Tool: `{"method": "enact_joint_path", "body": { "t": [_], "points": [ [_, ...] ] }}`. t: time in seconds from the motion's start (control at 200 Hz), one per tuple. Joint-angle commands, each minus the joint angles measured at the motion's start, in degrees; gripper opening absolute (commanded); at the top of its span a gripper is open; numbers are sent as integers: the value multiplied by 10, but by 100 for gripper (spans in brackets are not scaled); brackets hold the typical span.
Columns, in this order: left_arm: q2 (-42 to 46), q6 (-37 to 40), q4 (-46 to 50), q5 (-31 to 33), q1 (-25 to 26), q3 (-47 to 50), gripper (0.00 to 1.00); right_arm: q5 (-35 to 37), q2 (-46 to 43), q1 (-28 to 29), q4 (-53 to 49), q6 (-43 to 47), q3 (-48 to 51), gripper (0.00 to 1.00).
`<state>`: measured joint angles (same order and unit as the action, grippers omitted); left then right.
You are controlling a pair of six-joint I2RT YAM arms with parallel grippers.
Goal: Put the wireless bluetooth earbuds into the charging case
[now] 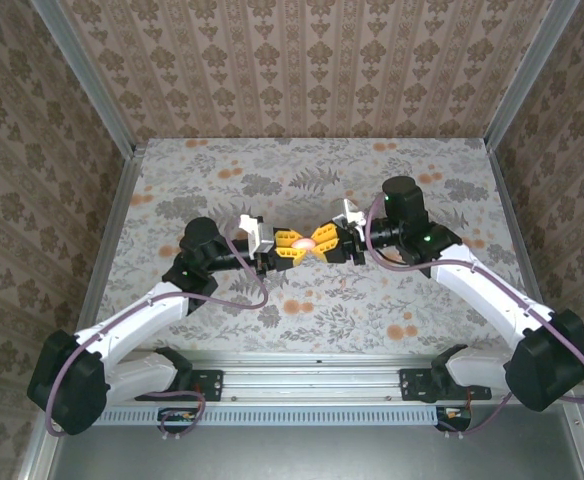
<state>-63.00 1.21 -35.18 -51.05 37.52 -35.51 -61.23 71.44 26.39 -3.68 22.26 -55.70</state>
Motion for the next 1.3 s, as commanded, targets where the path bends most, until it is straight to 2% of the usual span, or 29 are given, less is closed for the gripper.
{"method": "enact_joint_path", "body": {
  "t": [0.0, 0.075, 0.215, 0.325, 0.64, 0.845, 1.295],
  "points": [
    [9, 15, 12, -1, 5, -16, 21, 9, -11, 0, -71, 58, -25, 18],
    [21, 44, 44, 3, 5, -13, 30, 27, -22, -2, -109, 87, -31, 18],
    [42, 126, 159, 8, 6, -29, 46, 77, -29, -3, -206, 154, -61, 16],
    [51, 170, 211, 19, 8, -32, 51, 110, -30, -3, -262, 188, -81, 15],
    [33, 206, 253, 28, 17, -46, 51, 134, -28, 15, -310, 219, -108, 15],
    [21, 205, 244, 29, 25, -51, 50, 145, -19, 37, -311, 226, -114, 15],
    [15, 194, 235, 23, 34, -56, 39, 143, -3, 52, -284, 218, -119, 15]
  ]
}}
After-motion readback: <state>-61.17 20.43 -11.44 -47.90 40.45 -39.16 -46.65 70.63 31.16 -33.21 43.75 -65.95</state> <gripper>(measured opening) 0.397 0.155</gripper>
